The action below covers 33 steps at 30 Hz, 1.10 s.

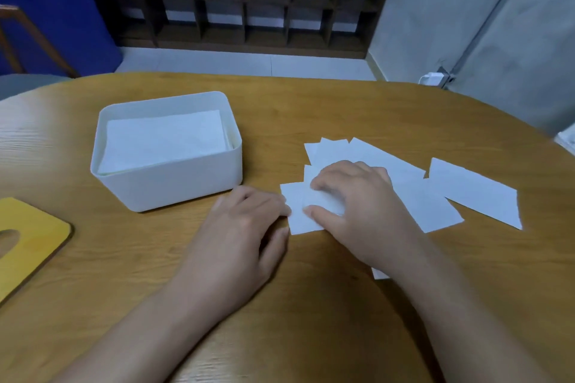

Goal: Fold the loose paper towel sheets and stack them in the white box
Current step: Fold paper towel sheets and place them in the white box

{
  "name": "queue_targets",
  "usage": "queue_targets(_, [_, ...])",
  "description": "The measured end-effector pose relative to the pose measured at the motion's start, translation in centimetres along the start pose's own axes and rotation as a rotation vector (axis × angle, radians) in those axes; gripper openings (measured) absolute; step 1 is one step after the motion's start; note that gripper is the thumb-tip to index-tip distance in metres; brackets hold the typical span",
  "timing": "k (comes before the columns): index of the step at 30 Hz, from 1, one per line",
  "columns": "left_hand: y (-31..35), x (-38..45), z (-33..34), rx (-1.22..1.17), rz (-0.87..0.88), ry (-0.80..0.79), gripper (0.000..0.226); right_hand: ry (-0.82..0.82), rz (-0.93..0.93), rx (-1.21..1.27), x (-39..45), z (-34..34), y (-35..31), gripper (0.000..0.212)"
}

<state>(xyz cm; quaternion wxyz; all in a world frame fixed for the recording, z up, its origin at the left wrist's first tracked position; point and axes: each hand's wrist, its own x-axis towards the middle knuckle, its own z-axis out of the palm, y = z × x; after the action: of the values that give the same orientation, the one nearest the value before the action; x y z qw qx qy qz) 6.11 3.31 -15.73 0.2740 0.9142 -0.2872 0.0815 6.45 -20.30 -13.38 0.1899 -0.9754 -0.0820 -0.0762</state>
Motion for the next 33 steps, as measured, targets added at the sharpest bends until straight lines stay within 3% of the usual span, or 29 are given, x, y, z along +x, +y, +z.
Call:
queue_targets(6, [0.4,0.2,0.1,0.005,-0.006,0.015,0.017,0.089,-0.145,-0.010,-0.5,0.6,0.8,0.009])
queue_targets(17, [0.3,-0.2,-0.1,-0.004,0.004,0.015,0.025,0.183,-0.258,-0.126,-0.6,2.0,-0.1,0.015])
queue_targets(21, [0.4,-0.4,-0.3,-0.035,-0.003,0.050,0.023,0.249,-0.239,-0.063,-1.0,1.4,-0.3,0.014])
queue_targets(24, [0.7,-0.6,-0.7,-0.225,-0.149,0.140,0.024,0.301,-0.205,0.085,-1.7,0.5,-1.1,0.011])
queue_targets(30, [2.1,0.8,-1.6,-1.117,-0.514,0.118,0.037,0.251,-0.305,0.285,-3.7,0.5,-3.7,0.006])
queue_targets(31, [1.9,0.8,-1.6,-1.160,-0.548,0.111,0.040,0.224,-0.341,0.298,-3.9,0.6,-4.0,0.006])
queue_targets(33, [1.2,0.7,-1.6,-1.022,-0.541,0.072,0.036,0.146,-0.395,0.330,-4.4,0.8,-4.3,0.006])
